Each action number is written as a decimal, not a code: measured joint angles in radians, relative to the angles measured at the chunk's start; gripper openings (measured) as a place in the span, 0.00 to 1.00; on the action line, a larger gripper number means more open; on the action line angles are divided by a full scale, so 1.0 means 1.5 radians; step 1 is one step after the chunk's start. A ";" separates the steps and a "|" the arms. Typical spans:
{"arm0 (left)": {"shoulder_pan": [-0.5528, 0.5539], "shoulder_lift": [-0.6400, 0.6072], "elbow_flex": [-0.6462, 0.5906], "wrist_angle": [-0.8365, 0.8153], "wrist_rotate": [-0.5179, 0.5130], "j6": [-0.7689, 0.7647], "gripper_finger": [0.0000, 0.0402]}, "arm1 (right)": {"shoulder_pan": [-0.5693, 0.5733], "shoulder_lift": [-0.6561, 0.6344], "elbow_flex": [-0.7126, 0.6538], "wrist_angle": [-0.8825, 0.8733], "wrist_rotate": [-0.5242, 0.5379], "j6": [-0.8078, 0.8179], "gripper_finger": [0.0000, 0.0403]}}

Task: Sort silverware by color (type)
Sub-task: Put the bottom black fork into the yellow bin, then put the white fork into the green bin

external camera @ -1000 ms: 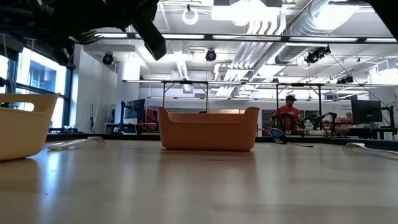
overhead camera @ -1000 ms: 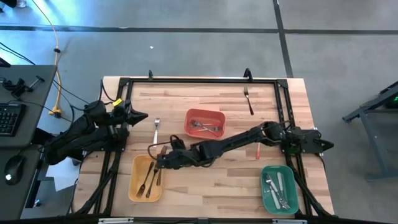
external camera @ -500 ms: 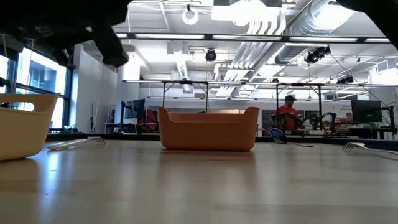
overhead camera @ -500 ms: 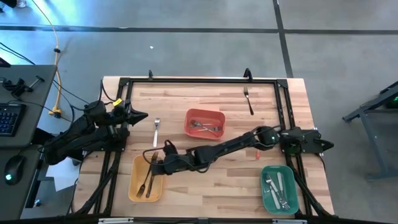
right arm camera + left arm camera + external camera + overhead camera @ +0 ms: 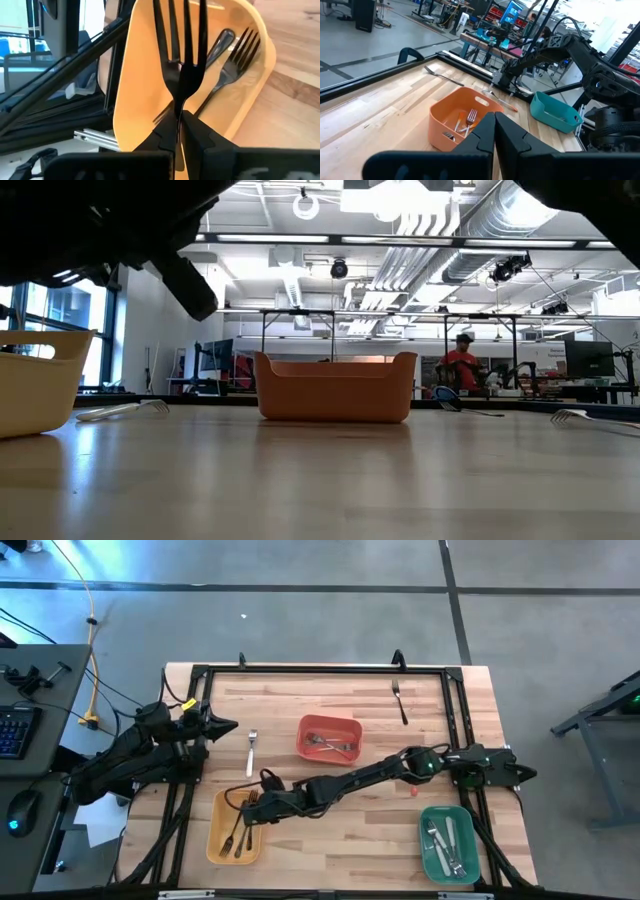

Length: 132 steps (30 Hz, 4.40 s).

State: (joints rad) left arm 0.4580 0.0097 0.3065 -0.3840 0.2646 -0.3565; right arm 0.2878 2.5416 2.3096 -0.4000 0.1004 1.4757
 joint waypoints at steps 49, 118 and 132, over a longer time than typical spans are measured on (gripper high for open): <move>-0.001 0.045 0.001 0.002 0.022 -0.018 0.00 | 0.009 -0.173 0.008 -0.268 0.167 -0.448 0.00; -0.265 0.907 0.129 -0.068 -0.407 -0.650 0.24 | -0.179 -1.096 -1.010 -0.040 0.061 -0.625 0.00; -0.292 0.713 0.117 0.179 -0.416 -0.486 0.02 | -0.174 -1.059 -1.010 0.013 0.057 -0.569 0.00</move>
State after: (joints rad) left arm 0.0194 1.0785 0.4816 -0.1161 -0.3588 -1.0858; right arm 0.0271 0.9527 0.7952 -0.3807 0.1852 0.6226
